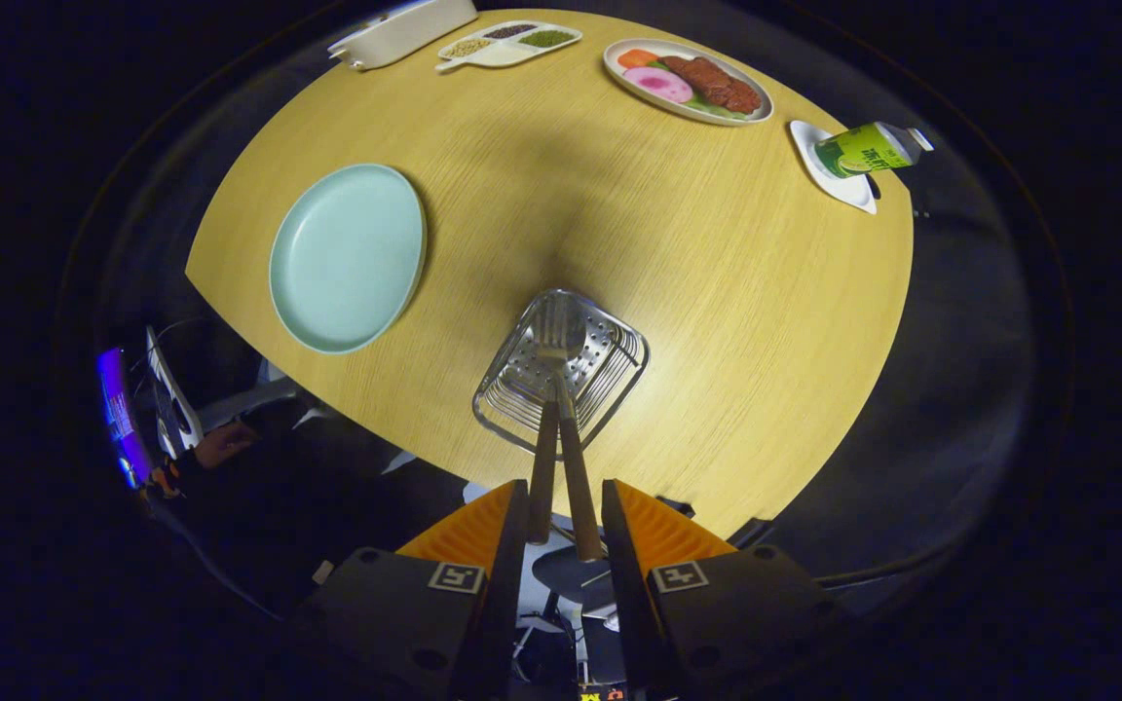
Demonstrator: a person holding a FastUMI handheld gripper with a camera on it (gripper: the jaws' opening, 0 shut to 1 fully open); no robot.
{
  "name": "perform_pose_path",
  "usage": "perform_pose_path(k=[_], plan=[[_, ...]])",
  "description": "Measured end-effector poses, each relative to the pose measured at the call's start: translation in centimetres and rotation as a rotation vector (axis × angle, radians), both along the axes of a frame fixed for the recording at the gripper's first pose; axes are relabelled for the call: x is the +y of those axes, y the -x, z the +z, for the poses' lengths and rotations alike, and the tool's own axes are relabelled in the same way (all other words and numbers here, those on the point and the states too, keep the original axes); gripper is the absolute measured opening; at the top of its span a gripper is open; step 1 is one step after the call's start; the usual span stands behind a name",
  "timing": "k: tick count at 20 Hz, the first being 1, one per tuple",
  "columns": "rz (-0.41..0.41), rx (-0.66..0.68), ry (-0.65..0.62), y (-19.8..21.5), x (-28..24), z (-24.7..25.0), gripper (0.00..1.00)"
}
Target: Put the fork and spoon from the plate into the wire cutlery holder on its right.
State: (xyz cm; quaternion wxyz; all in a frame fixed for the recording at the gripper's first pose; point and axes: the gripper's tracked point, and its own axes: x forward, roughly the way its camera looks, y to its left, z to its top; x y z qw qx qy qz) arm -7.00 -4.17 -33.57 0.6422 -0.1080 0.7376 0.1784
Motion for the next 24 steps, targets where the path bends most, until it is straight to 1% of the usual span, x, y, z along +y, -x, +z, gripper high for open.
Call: perform_pose_path(k=[1, 2, 3, 5, 7, 10, 13, 14, 15, 18, 24], plan=[[-0.025, -0.047, -0.014, -0.4, 0.0, 0.2, 0.53], [-0.057, -0.09, -0.029, -0.6, 0.0, 0.6, 0.56], [-0.086, -0.129, -0.042, -0.7, 0.0, 1.0, 0.67], [-0.135, -0.203, -0.068, -0.9, -0.1, 2.2, 0.76], [-0.173, -0.283, -0.081, -1.2, -0.3, 3.3, 0.8], [-0.235, -0.402, -0.11, -1.4, 0.3, 4.9, 0.8], [-0.283, -0.534, -0.139, -2.2, 1.3, 7.1, 0.9], [-0.298, -0.597, -0.154, -2.9, 1.9, 8.4, 0.92], [-0.311, -0.661, -0.162, -3.7, 2.3, 9.6, 0.98], [-0.34, -0.837, -0.164, -5.3, 3.0, 12.5, 0.98], [-0.427, -1.067, -0.216, -7.4, 4.3, 17.2, 0.98]])
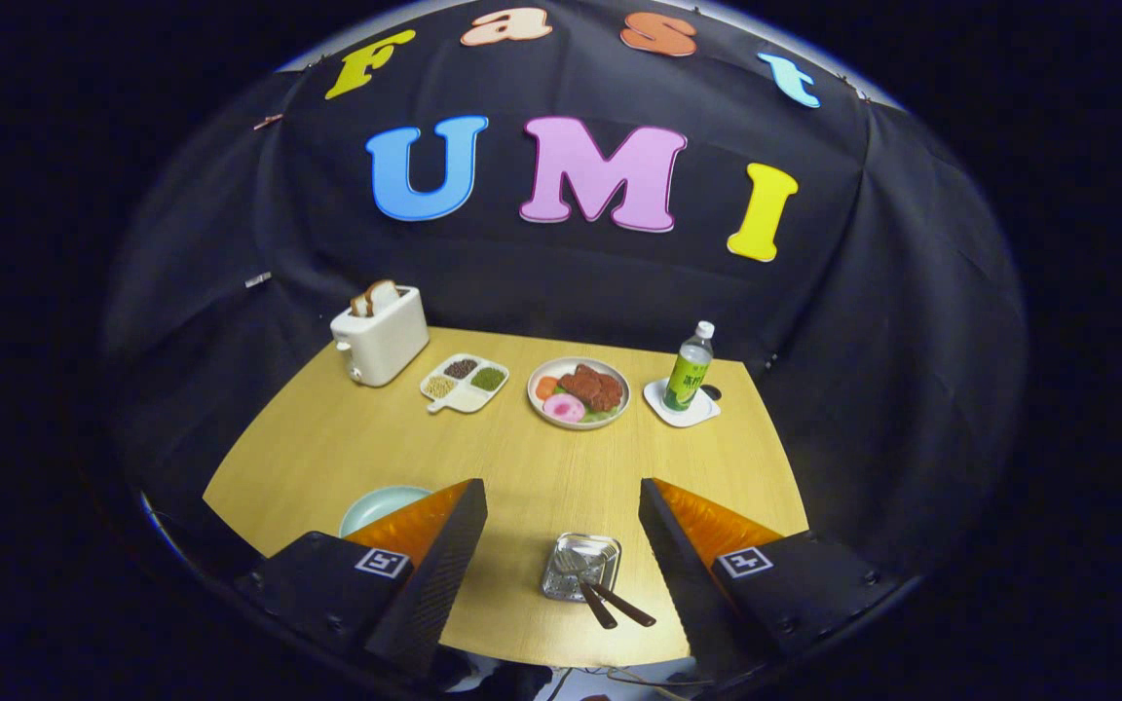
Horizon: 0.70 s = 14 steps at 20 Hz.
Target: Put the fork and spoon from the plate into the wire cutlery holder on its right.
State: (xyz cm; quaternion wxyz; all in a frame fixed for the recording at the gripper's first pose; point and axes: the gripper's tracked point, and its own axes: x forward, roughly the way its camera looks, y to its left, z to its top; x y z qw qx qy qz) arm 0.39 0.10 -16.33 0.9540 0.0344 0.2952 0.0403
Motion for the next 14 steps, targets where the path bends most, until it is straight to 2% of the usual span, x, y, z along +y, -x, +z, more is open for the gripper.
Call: perform_pose_path(k=[5, 14], plan=[[-0.04, -0.144, -0.051, -0.3, 0.1, 3.3, 0.98], [-0.072, -0.367, -0.013, 0.4, -1.5, 8.5, 0.98]])
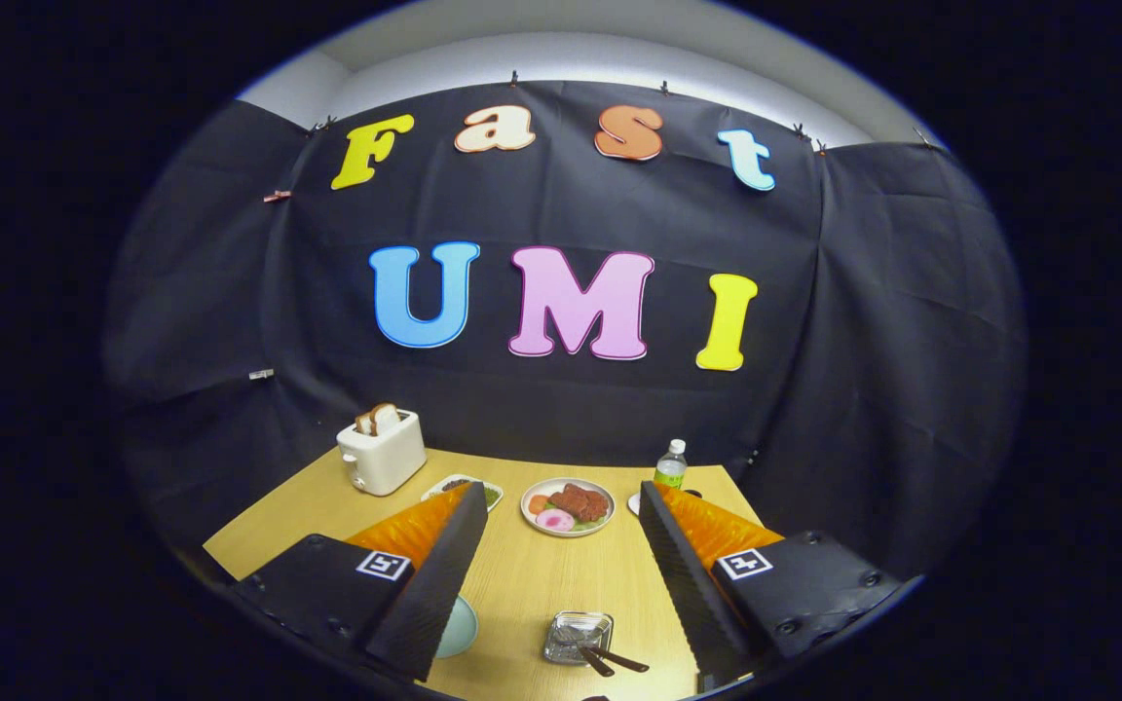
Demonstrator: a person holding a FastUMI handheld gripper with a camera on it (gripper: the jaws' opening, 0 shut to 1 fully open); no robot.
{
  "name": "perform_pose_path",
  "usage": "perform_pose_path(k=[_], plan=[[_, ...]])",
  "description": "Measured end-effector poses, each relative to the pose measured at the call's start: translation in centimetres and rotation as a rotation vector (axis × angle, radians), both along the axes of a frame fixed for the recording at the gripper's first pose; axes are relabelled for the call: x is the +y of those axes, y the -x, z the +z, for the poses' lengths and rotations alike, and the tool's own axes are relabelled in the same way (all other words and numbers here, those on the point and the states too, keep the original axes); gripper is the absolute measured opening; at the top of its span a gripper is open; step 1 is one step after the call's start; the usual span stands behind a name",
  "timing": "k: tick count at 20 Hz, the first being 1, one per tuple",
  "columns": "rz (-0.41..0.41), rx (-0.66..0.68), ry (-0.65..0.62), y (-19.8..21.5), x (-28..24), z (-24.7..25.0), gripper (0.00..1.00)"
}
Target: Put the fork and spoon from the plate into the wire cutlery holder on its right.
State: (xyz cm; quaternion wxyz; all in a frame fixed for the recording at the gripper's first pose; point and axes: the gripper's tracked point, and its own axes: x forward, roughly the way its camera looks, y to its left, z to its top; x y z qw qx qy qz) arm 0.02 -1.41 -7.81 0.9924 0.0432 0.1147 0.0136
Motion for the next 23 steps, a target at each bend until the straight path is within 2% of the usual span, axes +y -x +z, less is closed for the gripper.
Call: perform_pose_path(k=[23], plan=[[0.023, 0.015, 0.044, -0.5, -0.5, -0.7, 0.98]])
